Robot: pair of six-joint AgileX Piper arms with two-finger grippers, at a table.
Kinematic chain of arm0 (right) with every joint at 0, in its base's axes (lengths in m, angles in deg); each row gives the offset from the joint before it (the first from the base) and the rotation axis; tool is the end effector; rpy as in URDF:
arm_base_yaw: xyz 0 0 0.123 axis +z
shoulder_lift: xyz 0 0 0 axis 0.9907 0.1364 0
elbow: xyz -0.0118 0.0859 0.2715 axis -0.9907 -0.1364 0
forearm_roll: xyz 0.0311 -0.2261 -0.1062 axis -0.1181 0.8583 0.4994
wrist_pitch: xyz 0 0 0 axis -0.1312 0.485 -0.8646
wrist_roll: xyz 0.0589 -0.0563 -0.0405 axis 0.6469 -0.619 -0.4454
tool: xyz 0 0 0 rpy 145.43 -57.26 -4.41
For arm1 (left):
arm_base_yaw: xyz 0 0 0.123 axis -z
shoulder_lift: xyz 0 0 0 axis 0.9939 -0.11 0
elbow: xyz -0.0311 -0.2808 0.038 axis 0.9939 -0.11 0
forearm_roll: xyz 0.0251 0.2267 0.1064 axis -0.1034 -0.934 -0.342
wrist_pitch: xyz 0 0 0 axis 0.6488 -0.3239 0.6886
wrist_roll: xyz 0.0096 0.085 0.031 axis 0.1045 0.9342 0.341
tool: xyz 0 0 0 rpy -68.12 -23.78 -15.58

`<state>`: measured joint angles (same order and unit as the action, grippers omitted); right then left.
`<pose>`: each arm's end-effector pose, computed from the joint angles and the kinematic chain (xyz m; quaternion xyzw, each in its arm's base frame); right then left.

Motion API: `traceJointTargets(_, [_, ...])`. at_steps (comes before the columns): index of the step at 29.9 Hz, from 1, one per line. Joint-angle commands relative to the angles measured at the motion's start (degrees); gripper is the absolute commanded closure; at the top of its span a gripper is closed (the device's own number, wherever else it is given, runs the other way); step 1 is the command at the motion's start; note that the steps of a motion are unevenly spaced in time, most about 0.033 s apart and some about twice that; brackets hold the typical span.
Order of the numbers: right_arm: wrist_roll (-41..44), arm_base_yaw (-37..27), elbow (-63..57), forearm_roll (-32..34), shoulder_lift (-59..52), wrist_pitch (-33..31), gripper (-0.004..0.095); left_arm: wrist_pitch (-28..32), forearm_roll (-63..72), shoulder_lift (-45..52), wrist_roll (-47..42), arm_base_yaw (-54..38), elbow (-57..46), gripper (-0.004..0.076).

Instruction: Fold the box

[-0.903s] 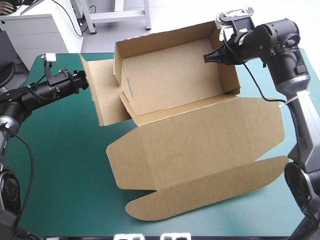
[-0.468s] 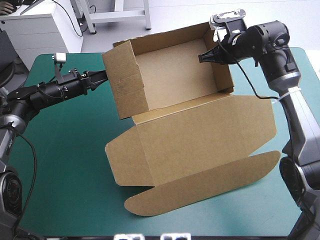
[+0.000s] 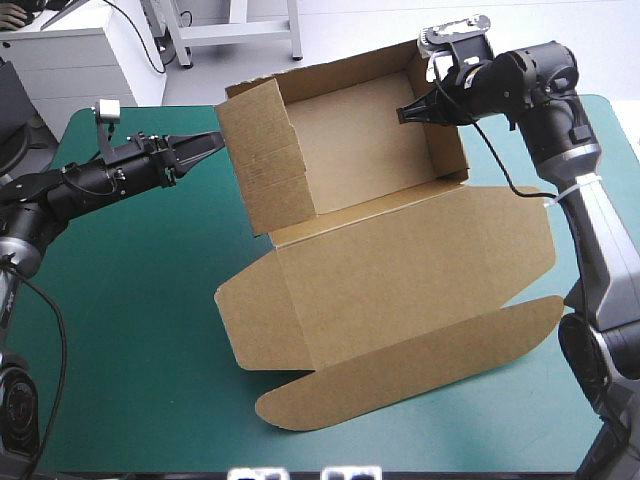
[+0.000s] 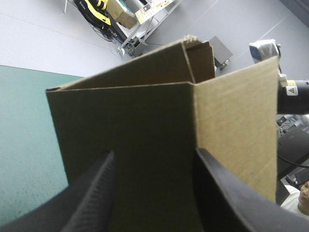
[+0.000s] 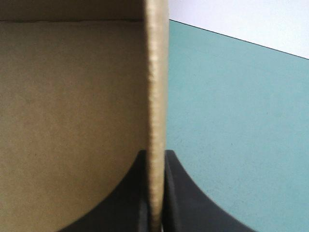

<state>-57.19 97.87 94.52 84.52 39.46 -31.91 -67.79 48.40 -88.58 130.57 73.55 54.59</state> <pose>0.3769 0.1088 0.4547 -0.1422 0.8976 0.0645 0.4123 0.3246 -0.0272 0.3667 0.0885 0.7032 -0.5399 0.4542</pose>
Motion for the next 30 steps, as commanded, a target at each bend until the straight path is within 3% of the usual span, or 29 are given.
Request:
traceJointTargets(1, [0.5, -0.1, 1.7, -0.2, -2.4, 4.1, 0.0926, -6.2, 7.4, 3.3, -0.4, 0.0, 1.7, 0.0353])
traceJointTargets(6, [0.7, -0.1, 1.7, -0.8, -1.0, 3.5, 0.0926, -5.8, 2.2, 3.3, -0.5, 0.4, 1.7, 0.0353])
traceJointTargets(17, [1.0, 0.2, 1.7, -1.7, 0.0, 3.2, 0.0921, 9.2, -8.7, 3.3, -8.8, 6.4, 3.1, 0.0356])
traceJointTargets(23, [5.3, 4.5, 1.7, 6.9, 0.3, 3.7, 0.092, 14.9, -28.7, 3.3, -24.9, 9.3, 11.6, 0.0356])
traceJointTargets(30, [7.9, 8.4, 1.7, 9.0, 0.3, 6.2, 0.0921, 20.2, -58.6, 3.2, -46.7, 18.0, 20.5, 0.0356])
